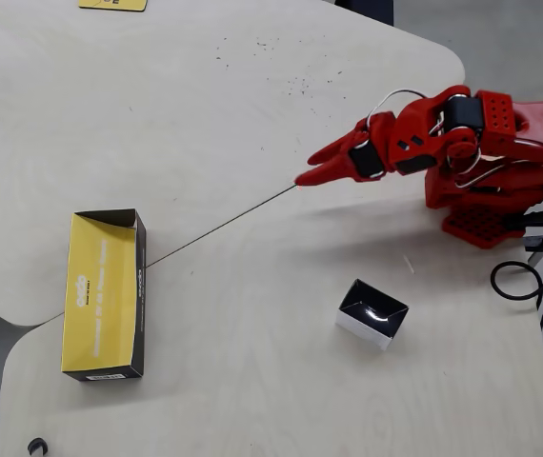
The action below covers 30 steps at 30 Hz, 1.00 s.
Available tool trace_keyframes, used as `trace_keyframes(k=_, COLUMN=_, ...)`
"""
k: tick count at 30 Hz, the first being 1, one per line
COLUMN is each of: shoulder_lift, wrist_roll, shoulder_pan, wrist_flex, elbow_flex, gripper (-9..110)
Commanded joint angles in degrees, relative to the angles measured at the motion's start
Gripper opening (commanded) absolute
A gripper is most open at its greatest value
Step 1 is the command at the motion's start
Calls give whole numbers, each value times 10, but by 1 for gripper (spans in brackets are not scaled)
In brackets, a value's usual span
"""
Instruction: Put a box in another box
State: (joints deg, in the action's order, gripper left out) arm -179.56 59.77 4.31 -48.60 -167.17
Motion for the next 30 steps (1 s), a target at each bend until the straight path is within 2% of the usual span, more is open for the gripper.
trace_keyframes(k=1, shoulder_lift=198, wrist_roll=-78, shoulder_pan=4, wrist_flex=-18, elbow_flex=269, gripper=28)
trace_keyframes(k=6, shoulder_lift=567, wrist_roll=-214, shoulder_pan=-5, wrist_flex=-291, elbow_flex=724, gripper=35)
trace_keyframes(k=10, shoulder_lift=650, wrist_roll=-240, shoulder_pan=-69, wrist_flex=-434, elbow_flex=855, gripper=37)
trace_keyframes(k=19, shoulder_lift=726, wrist_roll=-294, shoulder_pan=-203, wrist_flex=-592, elbow_flex=929, gripper=39)
trace_keyframes(k=25, shoulder_lift=718, wrist_roll=-344, shoulder_pan=-317, wrist_flex=-584, elbow_flex=847, gripper=43)
trace_keyframes(k=30, shoulder_lift=698, wrist_roll=-360, shoulder_pan=-378, wrist_flex=-509, elbow_flex=737, gripper=43)
